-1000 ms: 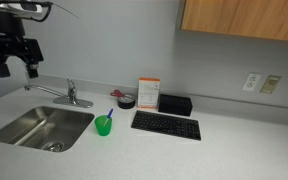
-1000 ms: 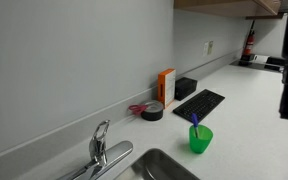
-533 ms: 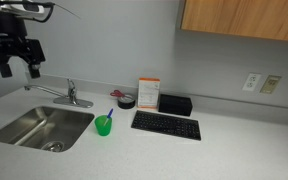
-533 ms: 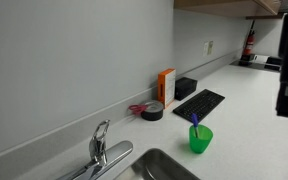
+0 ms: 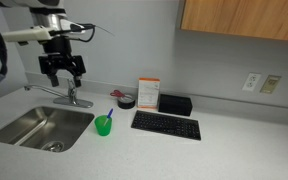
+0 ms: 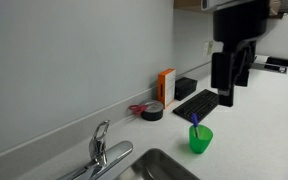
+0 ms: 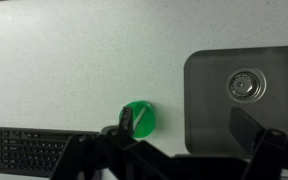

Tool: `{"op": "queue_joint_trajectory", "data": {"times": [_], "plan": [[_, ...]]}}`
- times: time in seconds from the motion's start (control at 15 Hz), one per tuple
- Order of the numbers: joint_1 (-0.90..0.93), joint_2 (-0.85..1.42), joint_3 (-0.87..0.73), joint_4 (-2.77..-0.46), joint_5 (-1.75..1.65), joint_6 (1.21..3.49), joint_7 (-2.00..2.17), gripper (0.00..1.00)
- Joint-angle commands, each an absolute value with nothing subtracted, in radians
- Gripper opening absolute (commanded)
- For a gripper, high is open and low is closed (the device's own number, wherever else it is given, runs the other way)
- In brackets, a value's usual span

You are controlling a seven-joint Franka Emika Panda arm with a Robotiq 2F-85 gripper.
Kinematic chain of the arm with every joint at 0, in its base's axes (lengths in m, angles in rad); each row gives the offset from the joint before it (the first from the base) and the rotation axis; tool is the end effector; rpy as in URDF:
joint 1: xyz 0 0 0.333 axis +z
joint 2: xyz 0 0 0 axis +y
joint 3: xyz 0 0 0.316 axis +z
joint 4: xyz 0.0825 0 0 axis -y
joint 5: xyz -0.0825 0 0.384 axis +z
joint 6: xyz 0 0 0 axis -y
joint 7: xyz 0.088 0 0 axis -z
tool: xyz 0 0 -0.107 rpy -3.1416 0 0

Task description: Put the pen on the countertop

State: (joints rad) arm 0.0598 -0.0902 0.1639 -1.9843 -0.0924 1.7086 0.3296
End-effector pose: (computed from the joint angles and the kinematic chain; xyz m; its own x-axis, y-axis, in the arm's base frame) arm 0.4998 0.1069 0.4899 0.9849 -0.0970 -0.1433 -0.0741 -0.9848 0.1569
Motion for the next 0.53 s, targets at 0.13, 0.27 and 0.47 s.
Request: {"op": "queue_joint_trajectory", "data": {"times": [0.13,0.27,0.47], "plan": [[0.040,0.058,0.077,-1.929,-0.087,1.793,0.272,1.00],[0.054,0.033,0.073,-1.967,-0.092,1.791,0.290,1.00],[0.058,0.036,0.075,-1.966,-0.092,1.791,0.291,1.00]]}}
